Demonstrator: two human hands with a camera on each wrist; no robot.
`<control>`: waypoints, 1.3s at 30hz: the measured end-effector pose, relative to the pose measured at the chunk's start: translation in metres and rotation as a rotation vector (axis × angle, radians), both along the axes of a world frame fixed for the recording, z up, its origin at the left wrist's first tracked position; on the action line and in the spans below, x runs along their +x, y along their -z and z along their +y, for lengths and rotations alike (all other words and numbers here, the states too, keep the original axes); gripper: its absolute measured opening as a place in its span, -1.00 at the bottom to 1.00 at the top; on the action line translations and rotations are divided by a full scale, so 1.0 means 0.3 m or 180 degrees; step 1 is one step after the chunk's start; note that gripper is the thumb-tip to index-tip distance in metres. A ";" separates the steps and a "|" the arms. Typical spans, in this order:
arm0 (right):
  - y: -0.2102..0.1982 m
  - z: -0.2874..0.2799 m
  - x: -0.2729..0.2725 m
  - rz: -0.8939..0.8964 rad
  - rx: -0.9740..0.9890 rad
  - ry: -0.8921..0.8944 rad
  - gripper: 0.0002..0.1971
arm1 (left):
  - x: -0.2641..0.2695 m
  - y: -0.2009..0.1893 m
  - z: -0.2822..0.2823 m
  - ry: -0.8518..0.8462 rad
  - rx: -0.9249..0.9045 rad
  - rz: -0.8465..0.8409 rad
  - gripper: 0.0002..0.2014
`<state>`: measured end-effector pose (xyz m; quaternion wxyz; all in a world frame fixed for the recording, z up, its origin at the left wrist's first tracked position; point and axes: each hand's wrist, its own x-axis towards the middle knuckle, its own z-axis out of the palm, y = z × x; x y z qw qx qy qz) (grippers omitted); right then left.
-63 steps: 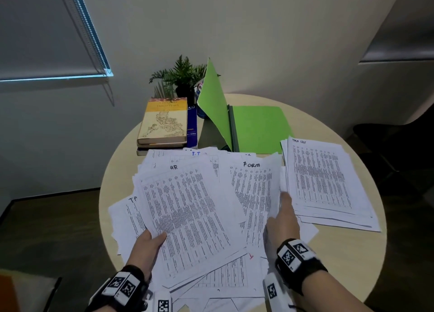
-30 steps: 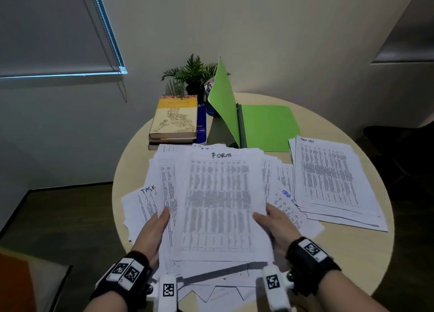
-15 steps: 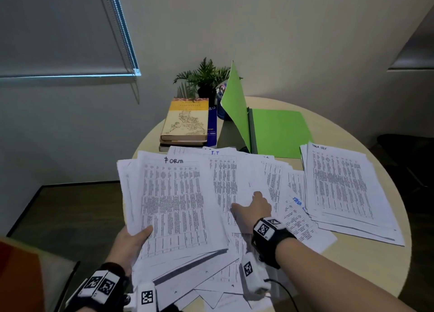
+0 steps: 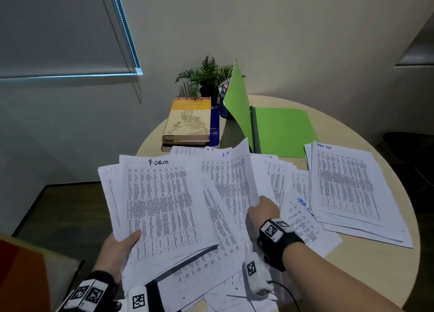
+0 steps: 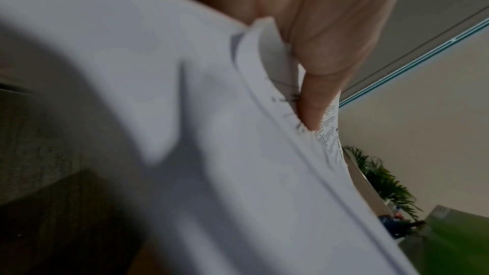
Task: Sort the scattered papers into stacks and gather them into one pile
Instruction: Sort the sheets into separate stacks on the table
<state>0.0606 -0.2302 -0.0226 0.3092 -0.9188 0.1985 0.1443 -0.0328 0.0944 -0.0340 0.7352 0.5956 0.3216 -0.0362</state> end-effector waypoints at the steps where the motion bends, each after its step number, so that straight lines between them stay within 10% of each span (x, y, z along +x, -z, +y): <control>1: 0.004 -0.009 -0.012 -0.0014 -0.0149 -0.0024 -0.81 | -0.003 0.005 0.004 -0.0027 -0.0028 0.0009 -0.65; 12: -0.049 0.032 -0.089 0.0733 0.0587 -0.0714 -0.71 | -0.019 0.069 -0.042 -0.0053 -0.0004 0.0186 -0.71; 18: -0.074 0.086 -0.147 0.0462 0.1673 -0.0181 -0.94 | -0.018 0.059 -0.056 -0.0018 -0.0009 0.0221 -0.74; 29: -0.011 0.054 0.022 -0.0119 -0.0398 -0.0406 -0.73 | -0.029 0.038 -0.039 -0.0027 0.0142 0.0165 -0.78; 39: 0.022 0.016 0.055 -0.0314 -0.0494 -0.0468 -0.76 | -0.059 0.034 -0.011 -0.0123 0.0013 0.0138 -0.71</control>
